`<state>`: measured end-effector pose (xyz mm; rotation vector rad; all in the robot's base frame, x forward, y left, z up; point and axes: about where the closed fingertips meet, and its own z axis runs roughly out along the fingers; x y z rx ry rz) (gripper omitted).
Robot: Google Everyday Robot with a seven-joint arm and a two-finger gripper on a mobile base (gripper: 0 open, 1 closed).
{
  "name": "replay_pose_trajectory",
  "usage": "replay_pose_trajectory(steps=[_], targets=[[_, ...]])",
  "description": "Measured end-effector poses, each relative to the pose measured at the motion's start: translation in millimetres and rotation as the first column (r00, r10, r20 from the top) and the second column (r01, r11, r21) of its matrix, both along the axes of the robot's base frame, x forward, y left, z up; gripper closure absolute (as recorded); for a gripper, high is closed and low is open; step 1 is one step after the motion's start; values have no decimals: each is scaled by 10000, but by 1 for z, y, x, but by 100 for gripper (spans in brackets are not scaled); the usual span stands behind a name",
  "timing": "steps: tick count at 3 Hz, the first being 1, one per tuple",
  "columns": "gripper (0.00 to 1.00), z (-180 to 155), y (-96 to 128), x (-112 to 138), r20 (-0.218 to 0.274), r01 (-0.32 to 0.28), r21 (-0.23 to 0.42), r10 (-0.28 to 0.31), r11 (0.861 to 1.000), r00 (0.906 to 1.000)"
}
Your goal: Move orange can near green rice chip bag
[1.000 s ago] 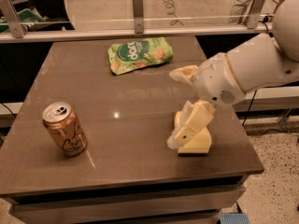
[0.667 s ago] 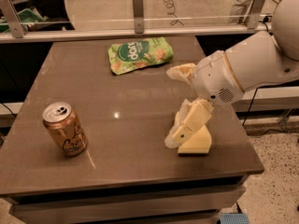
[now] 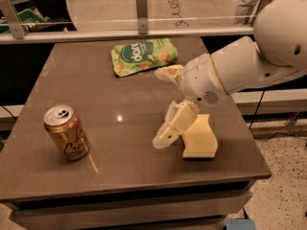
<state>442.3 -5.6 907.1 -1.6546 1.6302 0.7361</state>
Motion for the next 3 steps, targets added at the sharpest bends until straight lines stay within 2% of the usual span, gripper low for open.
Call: replay_pose_trajectory(steps=[1, 2, 3], targets=[[0, -6, 49, 13, 370, -858, 889, 828, 9923, 9959], [0, -22, 102, 17, 439, -1757, 1687, 1707, 9699, 9843], [0, -35, 145, 7, 262, -2382, 2407, 2391, 9409, 9707]])
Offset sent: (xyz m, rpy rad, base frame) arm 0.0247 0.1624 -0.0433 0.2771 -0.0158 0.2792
